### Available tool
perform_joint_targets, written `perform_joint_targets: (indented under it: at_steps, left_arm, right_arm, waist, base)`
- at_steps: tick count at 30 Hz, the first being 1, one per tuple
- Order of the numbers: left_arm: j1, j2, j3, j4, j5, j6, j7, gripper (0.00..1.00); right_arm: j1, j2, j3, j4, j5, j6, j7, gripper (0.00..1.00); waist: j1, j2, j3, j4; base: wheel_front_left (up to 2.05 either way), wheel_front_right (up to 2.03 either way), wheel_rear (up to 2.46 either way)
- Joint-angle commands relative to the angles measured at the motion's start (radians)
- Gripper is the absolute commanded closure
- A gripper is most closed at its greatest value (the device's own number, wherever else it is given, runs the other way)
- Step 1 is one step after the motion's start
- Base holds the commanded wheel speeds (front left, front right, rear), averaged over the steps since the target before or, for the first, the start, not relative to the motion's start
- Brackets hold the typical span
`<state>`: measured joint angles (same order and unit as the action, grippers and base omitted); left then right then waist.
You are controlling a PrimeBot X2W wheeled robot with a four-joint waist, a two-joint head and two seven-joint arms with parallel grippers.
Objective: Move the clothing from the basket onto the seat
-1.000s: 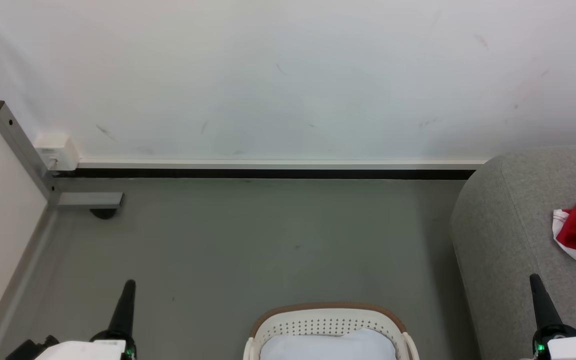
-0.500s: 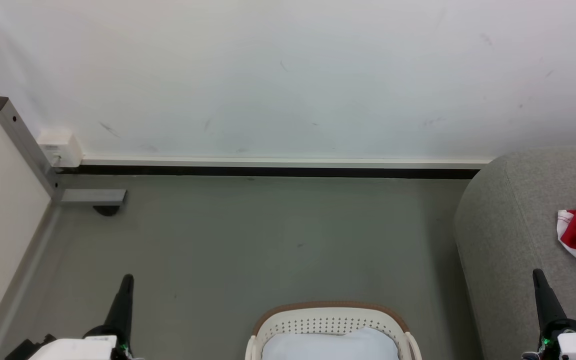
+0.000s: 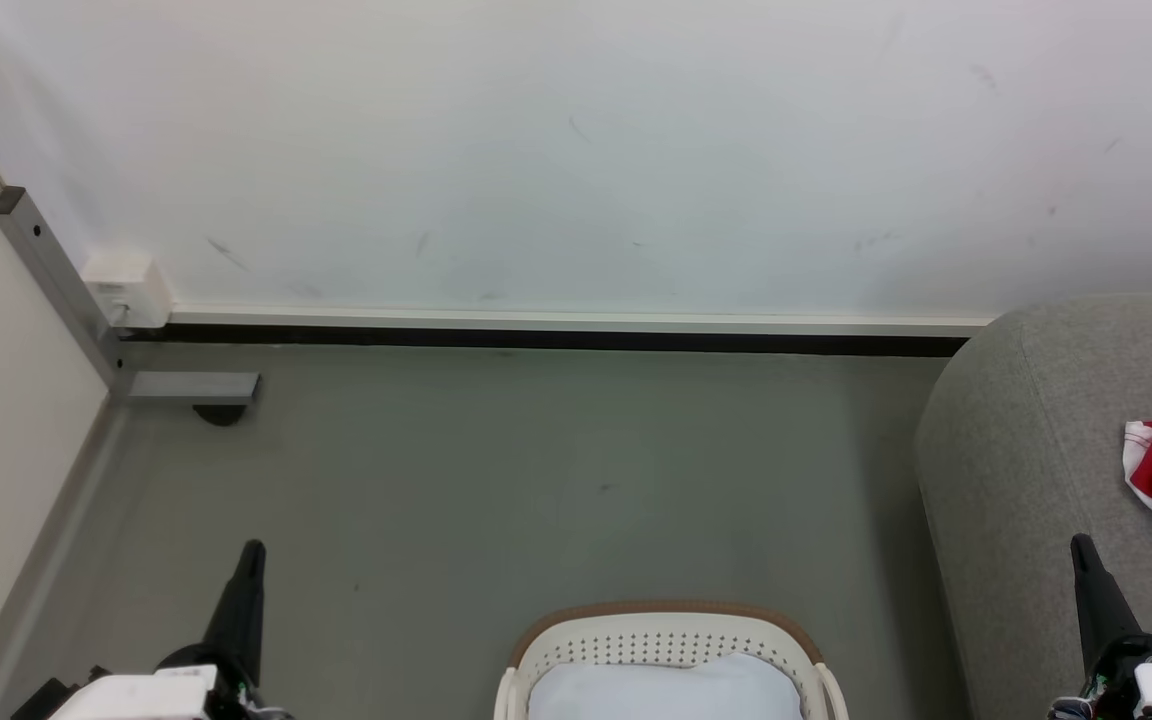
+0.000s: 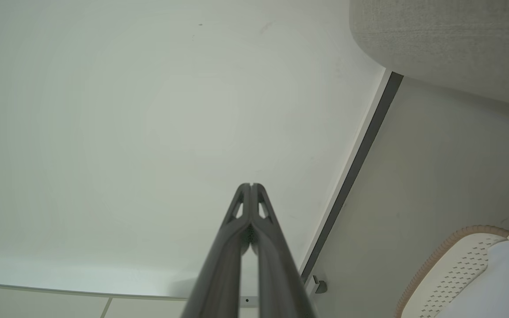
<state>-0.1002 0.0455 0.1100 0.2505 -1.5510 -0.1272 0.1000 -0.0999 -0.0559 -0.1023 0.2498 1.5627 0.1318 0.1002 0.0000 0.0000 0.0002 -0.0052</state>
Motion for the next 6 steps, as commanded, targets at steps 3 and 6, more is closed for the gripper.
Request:
perform_joint_targets:
  at_steps: [3, 6]
  left_arm:
    - [-0.011, 0.008, 0.004, -0.006, -0.036, -0.005, 0.01, 1.0]
    - [-0.013, 0.008, 0.006, -0.007, -0.056, -0.006, 0.015, 1.0]
  right_arm:
    - [-0.012, 0.004, -0.009, -0.008, 0.03, -0.002, 0.008, 1.0]
    - [-0.013, 0.005, -0.013, -0.008, 0.046, -0.002, 0.014, 1.0]
  waist:
    - [0.0, 0.0, 0.001, 0.002]
    - [0.0, 0.0, 0.002, 0.004]
  base:
    - [0.0, 0.0, 0.0]
    - [0.0, 0.0, 0.0]
